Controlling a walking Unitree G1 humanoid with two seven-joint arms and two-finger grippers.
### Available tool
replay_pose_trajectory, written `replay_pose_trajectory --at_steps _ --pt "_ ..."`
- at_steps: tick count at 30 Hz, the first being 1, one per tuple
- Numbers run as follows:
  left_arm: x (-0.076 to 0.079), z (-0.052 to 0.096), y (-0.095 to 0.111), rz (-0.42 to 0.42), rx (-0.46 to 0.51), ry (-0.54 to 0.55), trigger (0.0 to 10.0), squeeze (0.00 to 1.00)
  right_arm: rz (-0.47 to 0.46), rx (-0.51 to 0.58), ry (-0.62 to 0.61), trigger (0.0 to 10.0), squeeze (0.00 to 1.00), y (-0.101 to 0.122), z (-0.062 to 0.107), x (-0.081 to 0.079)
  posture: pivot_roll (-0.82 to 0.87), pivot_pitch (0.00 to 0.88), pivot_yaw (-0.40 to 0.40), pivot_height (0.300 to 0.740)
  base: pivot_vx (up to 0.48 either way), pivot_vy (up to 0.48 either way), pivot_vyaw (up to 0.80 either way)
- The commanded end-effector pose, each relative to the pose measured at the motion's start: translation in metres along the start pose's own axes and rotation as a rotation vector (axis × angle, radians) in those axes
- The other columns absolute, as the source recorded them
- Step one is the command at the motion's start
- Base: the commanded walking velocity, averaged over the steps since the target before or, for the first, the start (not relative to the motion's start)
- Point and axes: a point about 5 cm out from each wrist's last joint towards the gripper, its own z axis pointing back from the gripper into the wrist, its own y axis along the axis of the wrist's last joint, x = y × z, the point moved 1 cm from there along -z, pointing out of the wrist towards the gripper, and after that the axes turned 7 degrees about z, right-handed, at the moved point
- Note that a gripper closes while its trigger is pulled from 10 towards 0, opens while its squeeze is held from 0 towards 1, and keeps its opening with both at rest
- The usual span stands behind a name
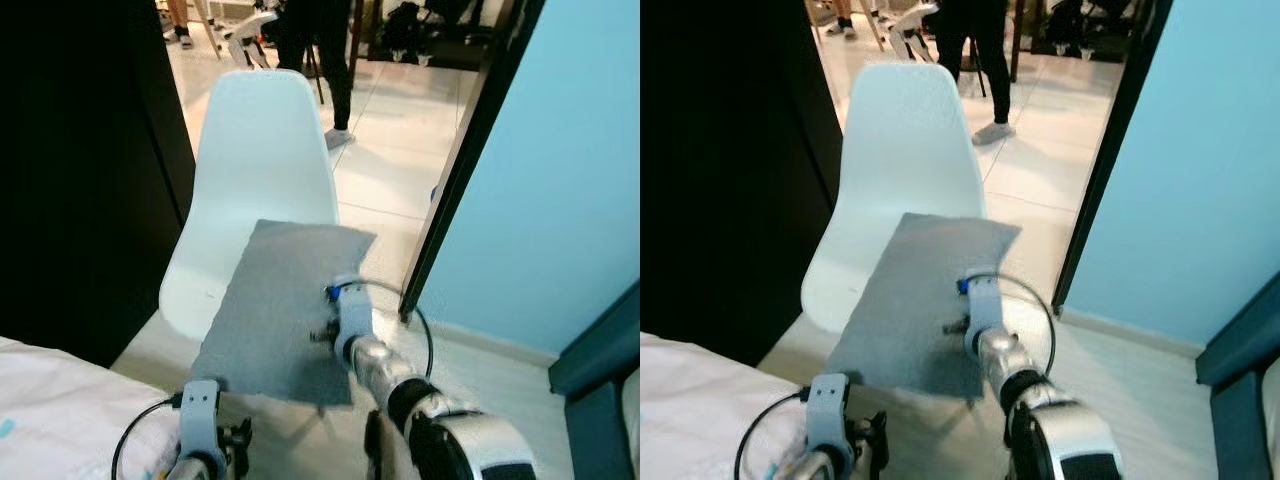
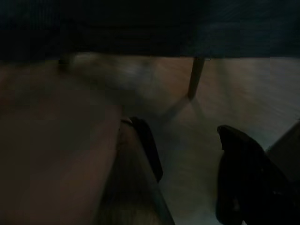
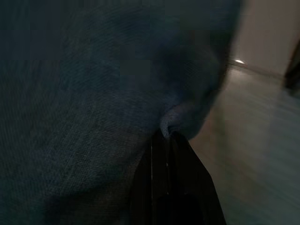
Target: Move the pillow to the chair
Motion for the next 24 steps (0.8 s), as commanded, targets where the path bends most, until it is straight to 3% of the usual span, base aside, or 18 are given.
replay_pose_trajectory --at_steps 1,7,11,13,17,20,24 --pt "-0.004 0.025 -0.065 0.063 -0.258 0.039 10.0 0.00 -0.128 0.075 0.009 10.0 0.00 0.023 -0.001 -0.005 0.08 0.152 -0.068 0.538 0.000 0.000 0.00" --pt "-0.004 0.026 -0.066 0.065 -0.259 0.041 10.0 0.00 -0.275 0.125 0.030 10.0 0.00 0.046 -0.002 -0.015 0.09 0.151 -0.071 0.513 0.000 0.000 0.00" --pt "-0.004 0.026 -0.066 0.065 -0.259 0.039 10.0 0.00 -0.269 0.120 0.056 10.0 0.00 0.048 -0.002 -0.026 0.09 0.151 -0.071 0.503 0.000 0.000 0.00" --pt "-0.002 0.025 -0.066 0.065 -0.259 0.035 10.0 0.00 -0.287 0.101 0.099 10.0 0.00 0.046 -0.002 -0.040 0.08 0.155 -0.073 0.493 0.000 0.000 0.00" --pt "-0.001 0.025 -0.067 0.067 -0.259 0.031 10.0 0.00 -0.226 0.086 0.129 10.0 0.00 0.044 -0.002 -0.054 0.08 0.158 -0.073 0.483 0.000 0.000 0.00" --pt "-0.001 0.026 -0.068 0.068 -0.260 0.030 10.0 0.00 -0.148 0.125 0.069 10.0 0.00 0.052 -0.002 -0.048 0.08 0.161 -0.073 0.483 0.000 0.000 0.00" --pt "0.000 0.026 -0.068 0.068 -0.262 0.030 10.0 0.00 -0.157 0.188 0.016 10.0 0.00 0.070 -0.001 -0.037 0.08 0.163 -0.072 0.483 0.000 0.000 0.00"
